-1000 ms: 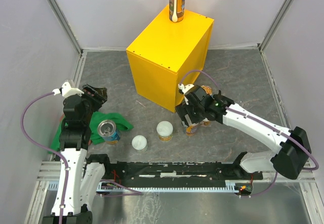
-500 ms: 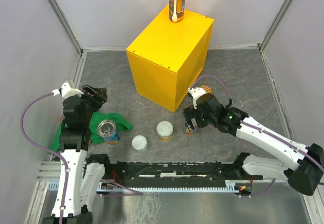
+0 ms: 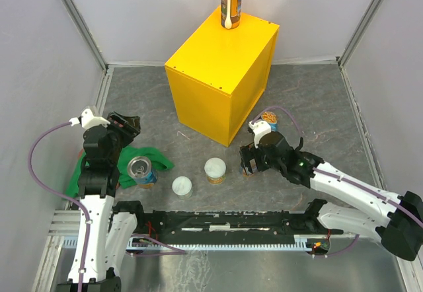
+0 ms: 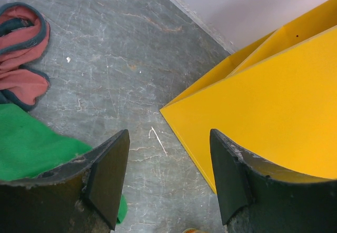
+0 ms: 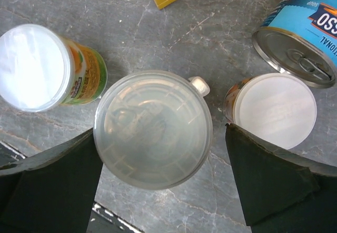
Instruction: Place and organize the canned foods onto the counter
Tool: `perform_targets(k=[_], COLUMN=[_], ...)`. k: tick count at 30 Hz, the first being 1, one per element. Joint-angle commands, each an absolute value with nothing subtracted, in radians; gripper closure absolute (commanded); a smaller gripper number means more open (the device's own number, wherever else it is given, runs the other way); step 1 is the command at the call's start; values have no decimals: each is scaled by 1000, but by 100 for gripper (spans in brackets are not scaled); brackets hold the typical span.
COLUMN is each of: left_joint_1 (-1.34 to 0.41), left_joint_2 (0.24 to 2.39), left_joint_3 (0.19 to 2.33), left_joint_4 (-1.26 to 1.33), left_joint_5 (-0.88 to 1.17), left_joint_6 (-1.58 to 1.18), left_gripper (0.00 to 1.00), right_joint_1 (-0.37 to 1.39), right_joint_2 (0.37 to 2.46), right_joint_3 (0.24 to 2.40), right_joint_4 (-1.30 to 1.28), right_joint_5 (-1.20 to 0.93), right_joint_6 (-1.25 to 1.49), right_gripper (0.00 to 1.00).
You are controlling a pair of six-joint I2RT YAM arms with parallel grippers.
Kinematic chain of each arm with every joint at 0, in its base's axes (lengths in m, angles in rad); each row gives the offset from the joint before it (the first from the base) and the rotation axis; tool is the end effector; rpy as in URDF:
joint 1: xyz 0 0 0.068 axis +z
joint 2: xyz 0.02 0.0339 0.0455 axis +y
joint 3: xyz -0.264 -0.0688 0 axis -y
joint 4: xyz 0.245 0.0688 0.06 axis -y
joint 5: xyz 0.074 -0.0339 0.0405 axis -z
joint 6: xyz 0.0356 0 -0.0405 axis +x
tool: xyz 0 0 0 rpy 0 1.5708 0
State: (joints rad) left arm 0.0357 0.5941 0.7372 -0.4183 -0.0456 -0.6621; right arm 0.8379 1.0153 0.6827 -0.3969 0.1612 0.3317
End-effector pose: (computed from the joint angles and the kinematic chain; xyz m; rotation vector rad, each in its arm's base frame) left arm 0.1405 0.0066 0.3258 -0.6674 1.7405 -0.3941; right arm 0.1470 0.1547 0.2418 -0.5005 2.2704 0.4173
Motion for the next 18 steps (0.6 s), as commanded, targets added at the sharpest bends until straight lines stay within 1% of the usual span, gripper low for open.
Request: perform_targets(k=[1,13,18], left_joint_1=[32,33,31], left_joint_2=[589,603,603], left_joint_3=[733,736,733], left_joint_4=[-390,-385,-389], left_joint_5=[-28,-28,-31], left_joint_6=[-672,-662,-656], left_gripper=[31,31,31], right_joint_1=[844,844,844], right_joint_2=[997,1042,1061], right_joint_3=[653,621,616], right_joint_4=[-254,-138,-113], right_joint_5=[213,271,264], right_joint_6=[319,272,268], right_gripper=[0,1,4])
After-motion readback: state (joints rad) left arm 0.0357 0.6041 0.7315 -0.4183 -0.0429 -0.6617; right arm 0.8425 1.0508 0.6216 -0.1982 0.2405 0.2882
